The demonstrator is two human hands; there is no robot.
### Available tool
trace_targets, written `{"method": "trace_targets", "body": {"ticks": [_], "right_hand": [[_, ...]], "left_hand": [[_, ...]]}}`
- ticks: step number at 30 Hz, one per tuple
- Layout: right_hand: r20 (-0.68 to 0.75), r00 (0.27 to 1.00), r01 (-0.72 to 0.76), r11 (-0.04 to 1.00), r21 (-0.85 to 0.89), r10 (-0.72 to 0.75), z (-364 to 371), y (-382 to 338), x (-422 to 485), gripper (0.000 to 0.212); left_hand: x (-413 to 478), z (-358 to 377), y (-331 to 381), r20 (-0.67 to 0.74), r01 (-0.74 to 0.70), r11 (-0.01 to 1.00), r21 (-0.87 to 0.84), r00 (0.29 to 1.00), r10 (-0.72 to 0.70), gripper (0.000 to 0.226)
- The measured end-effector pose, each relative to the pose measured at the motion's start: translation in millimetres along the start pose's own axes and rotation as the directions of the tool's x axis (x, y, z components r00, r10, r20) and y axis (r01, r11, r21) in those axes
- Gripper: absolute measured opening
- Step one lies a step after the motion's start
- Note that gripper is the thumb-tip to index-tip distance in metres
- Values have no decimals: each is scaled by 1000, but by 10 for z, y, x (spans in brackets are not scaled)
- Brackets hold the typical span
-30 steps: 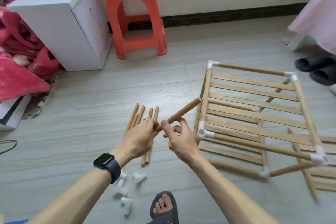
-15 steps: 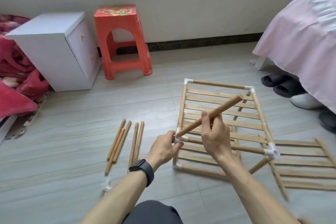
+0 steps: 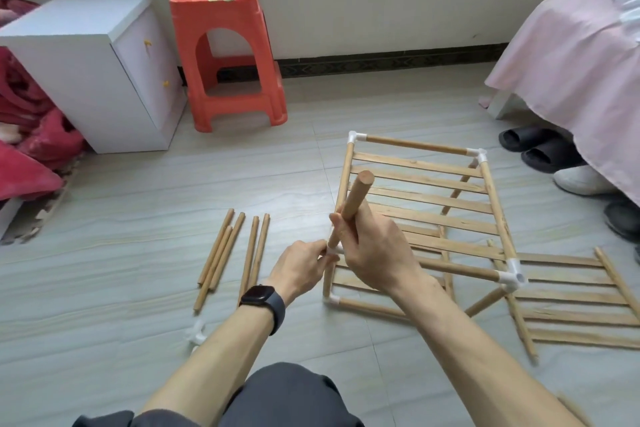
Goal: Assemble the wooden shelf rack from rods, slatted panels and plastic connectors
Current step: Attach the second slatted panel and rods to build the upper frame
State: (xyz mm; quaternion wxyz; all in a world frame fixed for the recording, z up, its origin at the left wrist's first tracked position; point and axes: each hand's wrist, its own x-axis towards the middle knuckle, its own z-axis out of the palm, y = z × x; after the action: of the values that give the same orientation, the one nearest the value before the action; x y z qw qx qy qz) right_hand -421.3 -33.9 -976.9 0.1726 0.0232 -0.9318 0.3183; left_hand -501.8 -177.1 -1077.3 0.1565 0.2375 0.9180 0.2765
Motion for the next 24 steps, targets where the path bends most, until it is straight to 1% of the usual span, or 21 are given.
{"method": "trace_targets", "body": {"ticks": [4,6,12,17,19,20,22,23,24], "right_hand": [[68,998,-4,999,-51,8,-40,-51,216,30],[75,997,-2,999,-43,5,-39,-35,246,28],[-27,998,-60,998,24,60,54,-12,274,28],[-123,990,-59,997,55,65,179,-46,198,26],[-108,991,-78,995,56,83,166,-45,200,26],[-77,992,-98,994,43,101,143,-55,229,27],[-9,988,-155,986,-70,154,62,-97,307,30],[-8,985,-171,979,-114,171,6,-133,350,31],[-38,984,-176,978,-109,172,-50,-187,404,29]], "left_hand": [[-15,23,-29,5,-21,1000,5,1000,21,28],[0,23,-34,3,-36,999,21,999,36,29],[57,20,-35,-7,-80,996,45,997,81,28],[21,12,-26,-17,-97,994,48,995,98,25],[17,11,-9,-12,-94,993,71,995,95,25],[19,1,3,-8,-90,992,90,996,91,27],[42,-29,14,-4,-81,991,108,997,82,28],[61,-38,9,-1,-82,991,105,997,83,29],[78,-41,0,0,-89,991,101,996,89,29]]}}
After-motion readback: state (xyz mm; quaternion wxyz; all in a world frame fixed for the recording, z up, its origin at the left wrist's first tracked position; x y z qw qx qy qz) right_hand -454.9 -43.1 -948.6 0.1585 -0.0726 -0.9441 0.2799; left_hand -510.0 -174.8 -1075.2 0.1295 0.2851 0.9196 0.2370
